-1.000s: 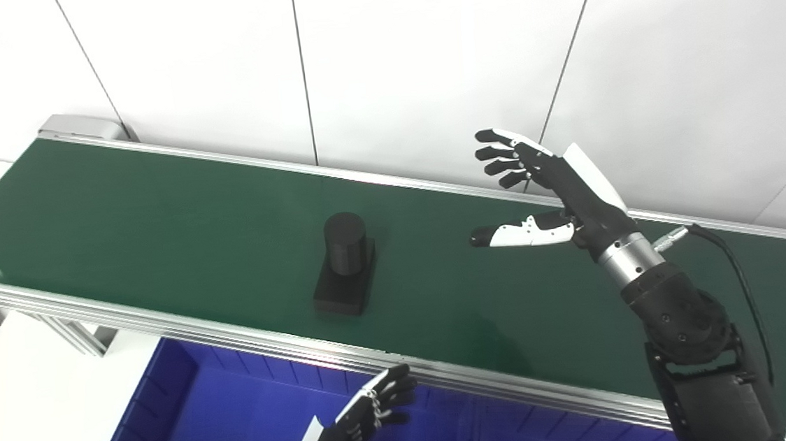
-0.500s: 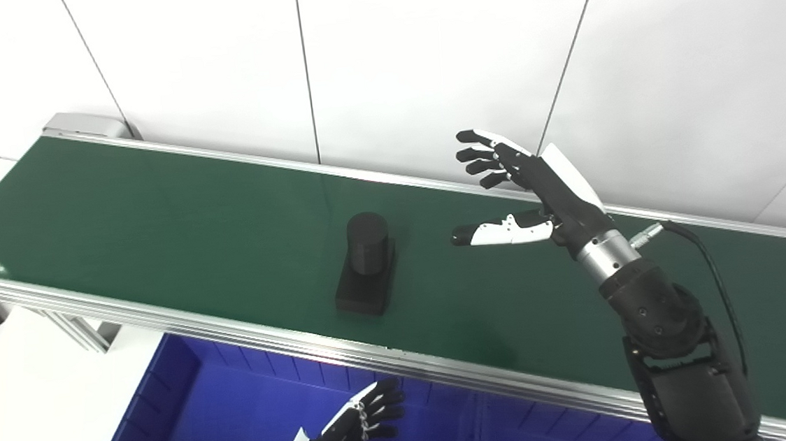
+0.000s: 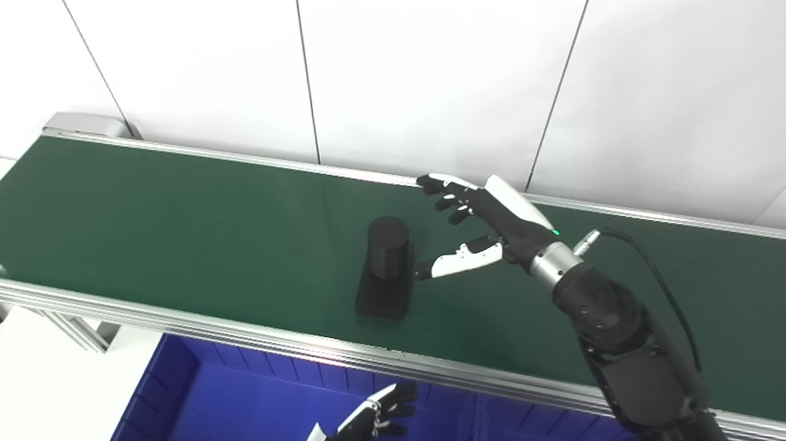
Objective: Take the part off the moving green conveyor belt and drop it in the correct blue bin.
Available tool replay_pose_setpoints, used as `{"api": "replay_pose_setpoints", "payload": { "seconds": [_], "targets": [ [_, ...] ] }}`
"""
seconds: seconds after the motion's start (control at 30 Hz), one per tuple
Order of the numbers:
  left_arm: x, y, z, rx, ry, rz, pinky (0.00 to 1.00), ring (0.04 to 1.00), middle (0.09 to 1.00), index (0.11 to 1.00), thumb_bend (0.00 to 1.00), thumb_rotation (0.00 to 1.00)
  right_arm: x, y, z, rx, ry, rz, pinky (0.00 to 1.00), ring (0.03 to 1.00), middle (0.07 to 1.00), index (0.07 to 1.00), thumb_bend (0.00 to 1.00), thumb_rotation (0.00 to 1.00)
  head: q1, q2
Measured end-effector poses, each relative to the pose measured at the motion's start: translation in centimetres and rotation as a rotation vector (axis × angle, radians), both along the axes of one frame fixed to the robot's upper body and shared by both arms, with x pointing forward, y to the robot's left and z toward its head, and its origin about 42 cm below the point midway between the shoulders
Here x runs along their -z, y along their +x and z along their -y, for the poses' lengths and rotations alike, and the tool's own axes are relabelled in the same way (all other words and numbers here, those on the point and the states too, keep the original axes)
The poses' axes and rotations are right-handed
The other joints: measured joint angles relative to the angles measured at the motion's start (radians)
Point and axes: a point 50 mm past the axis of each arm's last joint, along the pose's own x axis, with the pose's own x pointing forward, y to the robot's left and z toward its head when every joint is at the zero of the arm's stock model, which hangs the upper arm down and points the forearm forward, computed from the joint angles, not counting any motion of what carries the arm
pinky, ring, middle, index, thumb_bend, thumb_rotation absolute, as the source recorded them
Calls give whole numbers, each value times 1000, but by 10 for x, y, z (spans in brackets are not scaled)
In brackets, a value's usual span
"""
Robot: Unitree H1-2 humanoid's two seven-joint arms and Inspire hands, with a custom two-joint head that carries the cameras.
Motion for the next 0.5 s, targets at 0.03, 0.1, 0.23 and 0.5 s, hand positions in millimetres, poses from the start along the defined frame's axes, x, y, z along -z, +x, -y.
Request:
{"api": "replay_pose_setpoints", "payload": {
  "seconds": [0.03,0.1,0.23,0.5],
  "targets": [
    [0,0,1,-1,10,5,701,807,855,862,1000,563,3,1,-3,0,-11,-2,697,816,876,885,977,422,0,0],
    [0,-1,4,3,22,14,697,805,855,863,1000,563,7,1,-8,-2,-30,-9,695,817,872,882,979,418,0,0],
    [-1,0,7,4,42,36,686,799,849,862,1000,569,14,2,-18,6,-46,-12,696,819,866,874,979,400,2,5],
    [2,1,9,8,65,48,703,801,854,869,1000,560,37,6,-34,37,-82,-18,653,774,833,847,924,312,0,5]
  ]
}}
